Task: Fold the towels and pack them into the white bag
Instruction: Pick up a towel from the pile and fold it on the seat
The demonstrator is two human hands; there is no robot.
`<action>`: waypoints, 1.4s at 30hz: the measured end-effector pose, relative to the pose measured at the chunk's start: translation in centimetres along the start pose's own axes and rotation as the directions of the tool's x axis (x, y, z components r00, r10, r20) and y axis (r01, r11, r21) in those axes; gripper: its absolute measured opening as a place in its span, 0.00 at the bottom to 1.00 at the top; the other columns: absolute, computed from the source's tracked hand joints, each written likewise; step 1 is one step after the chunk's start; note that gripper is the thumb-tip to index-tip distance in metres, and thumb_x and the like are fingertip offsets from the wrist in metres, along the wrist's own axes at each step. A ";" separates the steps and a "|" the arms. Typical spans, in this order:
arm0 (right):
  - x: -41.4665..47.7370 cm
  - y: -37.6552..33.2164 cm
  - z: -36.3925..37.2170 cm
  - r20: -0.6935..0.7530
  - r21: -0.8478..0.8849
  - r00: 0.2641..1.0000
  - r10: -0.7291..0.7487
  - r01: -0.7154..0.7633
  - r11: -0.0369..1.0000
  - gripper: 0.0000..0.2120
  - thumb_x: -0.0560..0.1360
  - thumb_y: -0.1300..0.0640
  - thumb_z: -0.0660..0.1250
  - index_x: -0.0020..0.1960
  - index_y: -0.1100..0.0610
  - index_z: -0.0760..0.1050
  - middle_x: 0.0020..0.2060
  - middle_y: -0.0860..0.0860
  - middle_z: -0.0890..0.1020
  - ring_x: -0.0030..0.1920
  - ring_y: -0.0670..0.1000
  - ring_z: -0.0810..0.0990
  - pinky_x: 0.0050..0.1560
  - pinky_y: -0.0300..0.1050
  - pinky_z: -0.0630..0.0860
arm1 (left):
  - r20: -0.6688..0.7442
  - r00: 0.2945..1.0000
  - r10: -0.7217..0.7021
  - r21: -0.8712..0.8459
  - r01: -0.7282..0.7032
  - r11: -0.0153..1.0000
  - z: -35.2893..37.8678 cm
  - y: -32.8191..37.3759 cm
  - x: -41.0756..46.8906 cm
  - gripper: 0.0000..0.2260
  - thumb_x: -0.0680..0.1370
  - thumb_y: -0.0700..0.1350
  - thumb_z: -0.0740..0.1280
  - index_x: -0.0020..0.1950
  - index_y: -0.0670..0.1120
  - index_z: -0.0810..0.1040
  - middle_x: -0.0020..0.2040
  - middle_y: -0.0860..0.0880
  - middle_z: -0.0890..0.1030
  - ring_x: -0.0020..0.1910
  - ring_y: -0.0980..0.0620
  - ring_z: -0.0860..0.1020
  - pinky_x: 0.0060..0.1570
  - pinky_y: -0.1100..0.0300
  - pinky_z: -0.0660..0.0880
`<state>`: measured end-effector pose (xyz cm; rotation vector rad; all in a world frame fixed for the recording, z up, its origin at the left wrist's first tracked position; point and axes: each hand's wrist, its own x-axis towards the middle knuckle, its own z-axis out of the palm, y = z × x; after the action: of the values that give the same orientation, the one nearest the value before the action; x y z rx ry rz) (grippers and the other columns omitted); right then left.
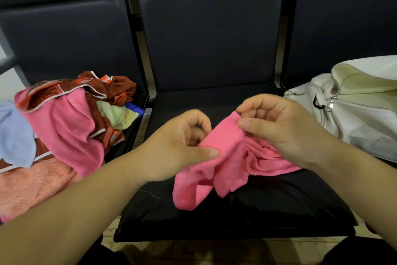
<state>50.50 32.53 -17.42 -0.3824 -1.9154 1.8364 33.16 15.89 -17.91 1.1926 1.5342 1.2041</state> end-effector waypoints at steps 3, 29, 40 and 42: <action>0.2 -0.2 -0.8 0.029 0.218 0.999 0.036 -0.041 0.975 0.11 0.63 0.56 0.76 0.46 0.51 0.85 0.37 0.52 0.81 0.40 0.50 0.80 0.46 0.42 0.81 | -0.092 0.996 0.004 0.015 -0.003 1.000 0.0 -0.6 0.3 0.10 0.73 0.43 0.74 0.47 0.51 0.75 0.43 0.43 0.80 0.42 0.43 0.78 0.42 0.48 0.75; 0.1 0.2 -2.6 0.296 -0.309 0.947 0.120 -0.024 0.951 0.07 0.72 0.67 0.76 0.45 0.61 0.78 0.40 0.54 0.82 0.39 0.47 0.79 0.41 0.38 0.77 | 0.069 0.996 -0.060 0.166 0.048 0.985 -0.6 0.3 0.6 0.09 0.73 0.45 0.77 0.49 0.48 0.79 0.39 0.40 0.80 0.37 0.44 0.73 0.39 0.51 0.70; -0.1 -0.3 -2.6 0.591 -0.551 0.708 0.386 0.006 0.834 0.22 0.78 0.69 0.65 0.56 0.42 0.84 0.33 0.60 0.72 0.34 0.64 0.67 0.36 0.58 0.67 | 0.038 0.999 -0.034 0.232 0.024 0.972 -0.4 0.3 0.8 0.05 0.76 0.32 0.71 0.46 0.42 0.81 0.36 0.54 0.83 0.33 0.63 0.78 0.33 0.73 0.71; 0.0 -0.3 -2.6 0.581 -0.554 0.717 0.386 0.001 0.833 0.20 0.76 0.67 0.65 0.53 0.44 0.85 0.33 0.60 0.74 0.34 0.64 0.68 0.37 0.58 0.68 | 0.015 1.000 -0.019 0.211 0.015 0.977 -0.4 0.4 0.9 0.05 0.76 0.33 0.71 0.46 0.43 0.82 0.38 0.53 0.84 0.36 0.61 0.80 0.35 0.72 0.73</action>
<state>51.87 34.72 -17.09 -0.0681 -3.0225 1.6797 32.68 16.70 -17.51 1.3199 1.6889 1.0362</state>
